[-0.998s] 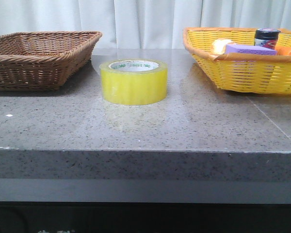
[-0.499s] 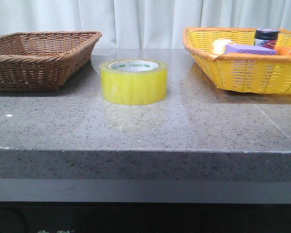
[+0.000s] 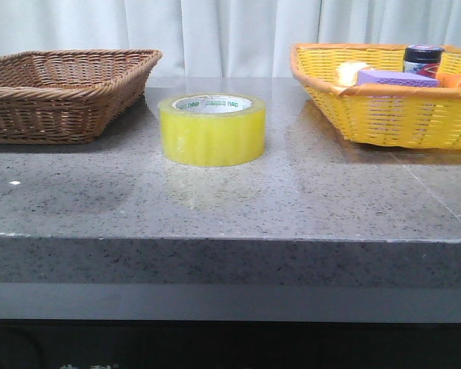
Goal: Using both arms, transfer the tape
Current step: 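Move the left gripper above the tape roll on the table, then lower the left gripper into the tape roll and grasp it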
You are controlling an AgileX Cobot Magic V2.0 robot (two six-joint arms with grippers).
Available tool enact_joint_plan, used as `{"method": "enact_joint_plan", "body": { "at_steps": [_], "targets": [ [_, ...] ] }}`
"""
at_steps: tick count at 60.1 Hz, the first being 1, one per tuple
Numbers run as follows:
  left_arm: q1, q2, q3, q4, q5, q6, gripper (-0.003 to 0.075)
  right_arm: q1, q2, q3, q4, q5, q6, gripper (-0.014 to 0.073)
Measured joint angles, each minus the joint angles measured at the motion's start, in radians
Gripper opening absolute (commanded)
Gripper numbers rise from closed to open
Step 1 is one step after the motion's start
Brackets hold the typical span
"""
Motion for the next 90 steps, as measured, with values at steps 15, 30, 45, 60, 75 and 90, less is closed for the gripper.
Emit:
{"method": "enact_joint_plan", "body": {
  "at_steps": [15, 30, 45, 60, 75, 90],
  "targets": [
    [-0.014, 0.266, -0.242, -0.047, 0.15, 0.099, 0.0473, 0.0, 0.0, 0.0, 0.0, 0.0, 0.0, 0.0416],
    [-0.09, 0.489, -0.411, -0.053, 0.212, 0.142, 0.0473, 0.0, 0.0, 0.0, 0.0, 0.0, 0.0, 0.0416],
    [-0.127, 0.676, -0.526, -0.053, 0.247, 0.145, 0.0473, 0.0, 0.0, 0.0, 0.0, 0.0, 0.0, 0.0416],
    [-0.127, 0.808, -0.581, -0.015, 0.25, 0.145, 0.0473, 0.0, 0.0, 0.0, 0.0, 0.0, 0.0, 0.0416],
    [-0.127, 0.874, -0.581, -0.005, 0.25, 0.146, 0.0464, 0.0, 0.0, 0.0, 0.0, 0.0, 0.0, 0.0416],
    [-0.128, 0.897, -0.585, -0.005, 0.248, 0.146, 0.0239, 0.0, 0.0, 0.0, 0.0, 0.0, 0.0, 0.0416]
  ]
}}
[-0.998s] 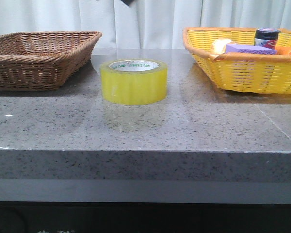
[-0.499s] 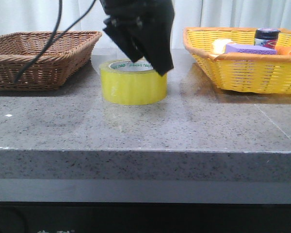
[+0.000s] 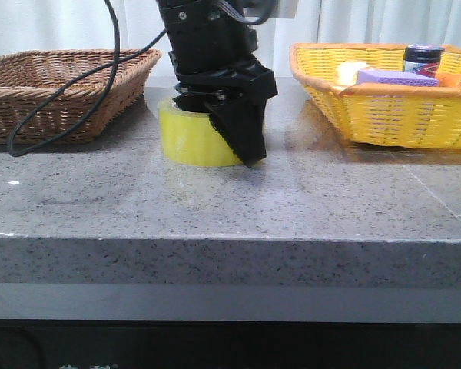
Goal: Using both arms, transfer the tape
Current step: 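Lower the left gripper into the tape roll and grasp it, then lift the tape roll and carry it toward the brown basket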
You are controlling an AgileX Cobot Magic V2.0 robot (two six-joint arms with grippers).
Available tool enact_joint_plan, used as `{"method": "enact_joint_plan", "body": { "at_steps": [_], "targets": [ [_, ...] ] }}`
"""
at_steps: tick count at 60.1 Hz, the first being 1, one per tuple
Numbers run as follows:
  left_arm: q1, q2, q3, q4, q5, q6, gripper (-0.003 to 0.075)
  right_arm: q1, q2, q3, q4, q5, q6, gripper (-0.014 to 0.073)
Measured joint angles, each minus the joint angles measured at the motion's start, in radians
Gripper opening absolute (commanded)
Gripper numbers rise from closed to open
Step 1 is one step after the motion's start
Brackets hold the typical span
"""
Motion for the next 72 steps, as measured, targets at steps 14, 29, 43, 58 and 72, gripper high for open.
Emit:
{"method": "enact_joint_plan", "body": {
  "at_steps": [14, 29, 43, 58, 72],
  "targets": [
    [0.0, 0.002, -0.002, 0.0, 0.001, 0.002, 0.01, 0.0, 0.0, 0.0, 0.0, 0.0, 0.0, 0.0416],
    [0.0, 0.002, -0.03, 0.005, 0.054, 0.002, 0.0034, 0.0, 0.0, 0.0, 0.0, 0.0, 0.0, 0.0416],
    [0.002, 0.002, -0.17, 0.047, 0.13, 0.002, -0.0004, 0.0, 0.0, 0.0, 0.0, 0.0, 0.0, 0.0416],
    [0.078, 0.002, -0.331, 0.056, 0.162, -0.012, -0.0013, 0.0, 0.0, 0.0, 0.0, 0.0, 0.0, 0.0416],
    [0.212, 0.002, -0.406, 0.06, 0.165, -0.025, -0.0013, 0.0, 0.0, 0.0, 0.0, 0.0, 0.0, 0.0416]
  ]
}}
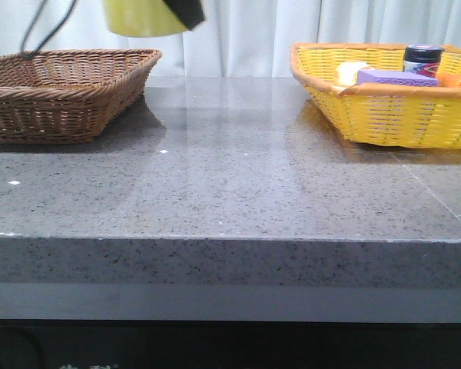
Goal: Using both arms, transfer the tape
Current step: 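Lift the tape roll and carry it toward the brown basket, then lower the tape roll into the brown basket and open left gripper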
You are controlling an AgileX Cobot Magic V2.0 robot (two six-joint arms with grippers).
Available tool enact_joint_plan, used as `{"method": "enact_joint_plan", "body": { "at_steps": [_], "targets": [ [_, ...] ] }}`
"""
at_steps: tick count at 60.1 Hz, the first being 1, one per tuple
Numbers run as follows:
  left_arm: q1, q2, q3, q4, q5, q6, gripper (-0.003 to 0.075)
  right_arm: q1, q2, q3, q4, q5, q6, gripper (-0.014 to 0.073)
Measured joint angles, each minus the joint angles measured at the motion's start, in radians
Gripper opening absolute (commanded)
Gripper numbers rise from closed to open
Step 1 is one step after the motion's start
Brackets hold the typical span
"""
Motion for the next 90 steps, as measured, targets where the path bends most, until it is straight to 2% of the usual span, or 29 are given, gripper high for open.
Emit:
{"method": "enact_joint_plan", "body": {
  "at_steps": [17, 26, 39, 67, 73, 78, 84, 87, 90],
  "targets": [
    [0.182, 0.002, 0.015, 0.0, 0.006, -0.002, -0.0013, 0.0, 0.0, 0.0, 0.0, 0.0, 0.0, 0.0416],
    [0.239, 0.018, 0.032, 0.0, 0.007, -0.004, -0.0013, 0.0, 0.0, 0.0, 0.0, 0.0, 0.0, 0.0416],
    [0.256, 0.076, 0.031, -0.004, 0.007, -0.004, -0.0013, 0.0, 0.0, 0.0, 0.0, 0.0, 0.0, 0.0416],
    [0.256, 0.13, 0.076, -0.01, -0.003, -0.113, -0.0004, 0.0, 0.0, 0.0, 0.0, 0.0, 0.0, 0.0416],
    [0.256, 0.13, 0.098, -0.01, -0.003, -0.125, 0.0062, 0.0, 0.0, 0.0, 0.0, 0.0, 0.0, 0.0416],
    [0.256, 0.13, 0.102, -0.01, -0.001, -0.131, 0.0183, 0.0, 0.0, 0.0, 0.0, 0.0, 0.0, 0.0416],
    [0.256, 0.13, 0.102, -0.01, -0.007, -0.133, 0.0368, 0.0, 0.0, 0.0, 0.0, 0.0, 0.0, 0.0416],
    [0.256, 0.13, 0.102, -0.01, -0.011, -0.133, 0.0417, 0.0, 0.0, 0.0, 0.0, 0.0, 0.0, 0.0416],
    [0.256, 0.13, 0.102, -0.008, -0.014, -0.133, 0.0431, 0.0, 0.0, 0.0, 0.0, 0.0, 0.0, 0.0416]
  ]
}}
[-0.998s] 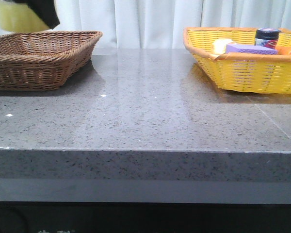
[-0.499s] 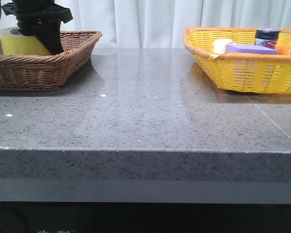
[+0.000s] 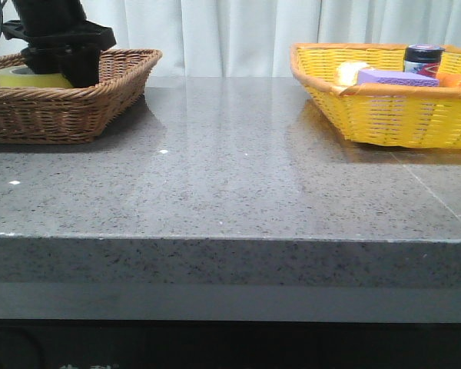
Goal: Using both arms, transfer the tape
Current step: 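Lower the tape roll into the brown basket and open left gripper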
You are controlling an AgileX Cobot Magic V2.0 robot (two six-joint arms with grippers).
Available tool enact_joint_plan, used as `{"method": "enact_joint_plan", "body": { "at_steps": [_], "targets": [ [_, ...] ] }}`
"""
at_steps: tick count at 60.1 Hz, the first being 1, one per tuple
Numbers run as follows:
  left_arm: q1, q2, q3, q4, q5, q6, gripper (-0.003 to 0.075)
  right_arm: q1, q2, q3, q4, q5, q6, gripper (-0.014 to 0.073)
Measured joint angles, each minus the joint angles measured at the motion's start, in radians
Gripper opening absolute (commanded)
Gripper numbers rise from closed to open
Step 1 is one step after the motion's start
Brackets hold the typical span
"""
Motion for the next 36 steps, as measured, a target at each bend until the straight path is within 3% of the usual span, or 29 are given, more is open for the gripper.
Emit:
{"method": "enact_joint_plan", "body": {
  "at_steps": [22, 36],
  "targets": [
    [0.0, -0.075, -0.033, -0.014, 0.0, 0.0, 0.0421, 0.0, 0.0, 0.0, 0.0, 0.0, 0.0, 0.0416],
    [0.0, -0.147, -0.033, -0.029, 0.002, -0.068, 0.0421, 0.0, 0.0, 0.0, 0.0, 0.0, 0.0, 0.0416]
  ]
}}
